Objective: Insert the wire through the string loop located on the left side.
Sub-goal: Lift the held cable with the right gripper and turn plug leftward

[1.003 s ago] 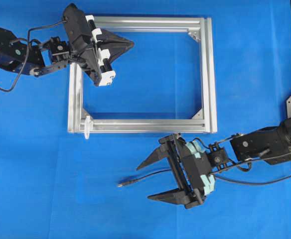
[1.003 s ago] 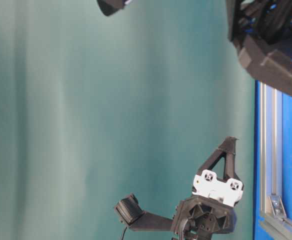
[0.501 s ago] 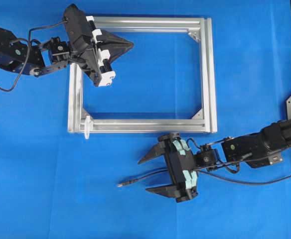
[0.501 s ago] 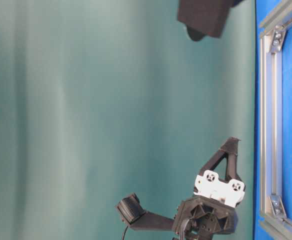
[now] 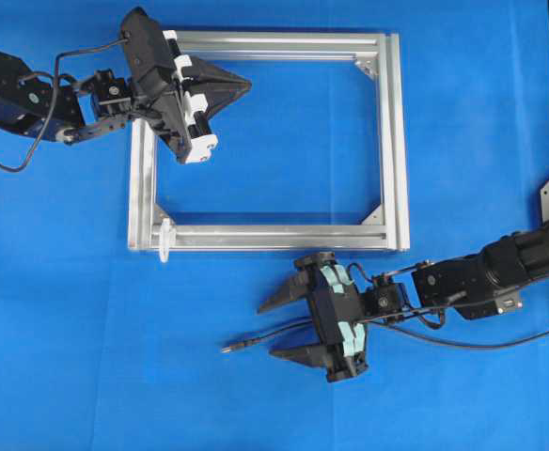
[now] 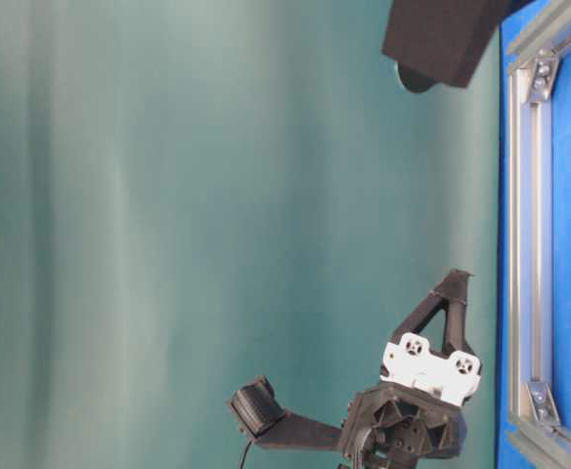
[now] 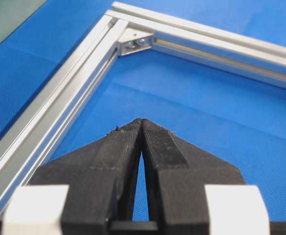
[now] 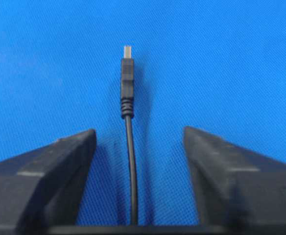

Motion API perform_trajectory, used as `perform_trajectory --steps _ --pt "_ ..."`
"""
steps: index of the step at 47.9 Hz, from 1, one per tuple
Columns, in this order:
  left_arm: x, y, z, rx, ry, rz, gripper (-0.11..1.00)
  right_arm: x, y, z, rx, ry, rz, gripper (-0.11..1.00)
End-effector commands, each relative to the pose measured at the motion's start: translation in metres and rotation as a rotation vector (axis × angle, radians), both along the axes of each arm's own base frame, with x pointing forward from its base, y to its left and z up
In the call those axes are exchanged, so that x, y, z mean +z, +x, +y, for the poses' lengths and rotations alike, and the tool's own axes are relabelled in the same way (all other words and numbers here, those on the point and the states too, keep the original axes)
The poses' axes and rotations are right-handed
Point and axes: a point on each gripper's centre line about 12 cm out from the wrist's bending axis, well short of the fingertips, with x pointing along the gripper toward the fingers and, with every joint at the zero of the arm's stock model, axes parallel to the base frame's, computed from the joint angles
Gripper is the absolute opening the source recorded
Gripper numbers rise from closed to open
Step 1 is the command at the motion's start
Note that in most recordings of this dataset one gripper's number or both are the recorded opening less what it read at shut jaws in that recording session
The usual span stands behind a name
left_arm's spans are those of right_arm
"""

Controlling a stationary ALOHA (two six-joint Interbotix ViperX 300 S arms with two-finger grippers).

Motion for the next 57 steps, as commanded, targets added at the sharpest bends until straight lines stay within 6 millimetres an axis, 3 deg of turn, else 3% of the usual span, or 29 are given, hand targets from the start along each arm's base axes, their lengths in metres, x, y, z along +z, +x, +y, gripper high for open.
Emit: perform_trajectory --steps 1,6,12,24,33,48,57 --pt "0.014 0.001 0.001 0.0 0.015 -0.039 0.0 0.011 0.005 0.003 0.001 0.012 -0.038 0.4" --pt "0.014 0.001 0.001 -0.001 0.015 -0.037 0.0 0.012 0.005 0.003 0.002 0.012 -0.041 0.13" --pt "0.014 0.001 0.001 0.0 0.015 -0.037 0.0 0.011 0.005 0.003 0.003 0.011 -0.041 -0.04" --pt "0.014 0.002 0.001 0.0 0.015 -0.037 0.0 0.016 0.005 0.003 0.003 0.015 -0.045 -0.04" --pt "0.014 0.001 0.001 0.001 0.013 -0.036 0.0 0.041 0.004 0.004 0.007 0.021 -0.047 -0.04" --pt "0.015 0.002 0.001 0.0 0.014 -0.037 0.0 0.101 0.003 0.005 0.022 0.022 -0.043 -0.04" --pt "0.015 0.002 0.001 0.0 0.014 -0.037 0.0 0.106 0.002 0.005 0.026 0.017 -0.029 -0.04"
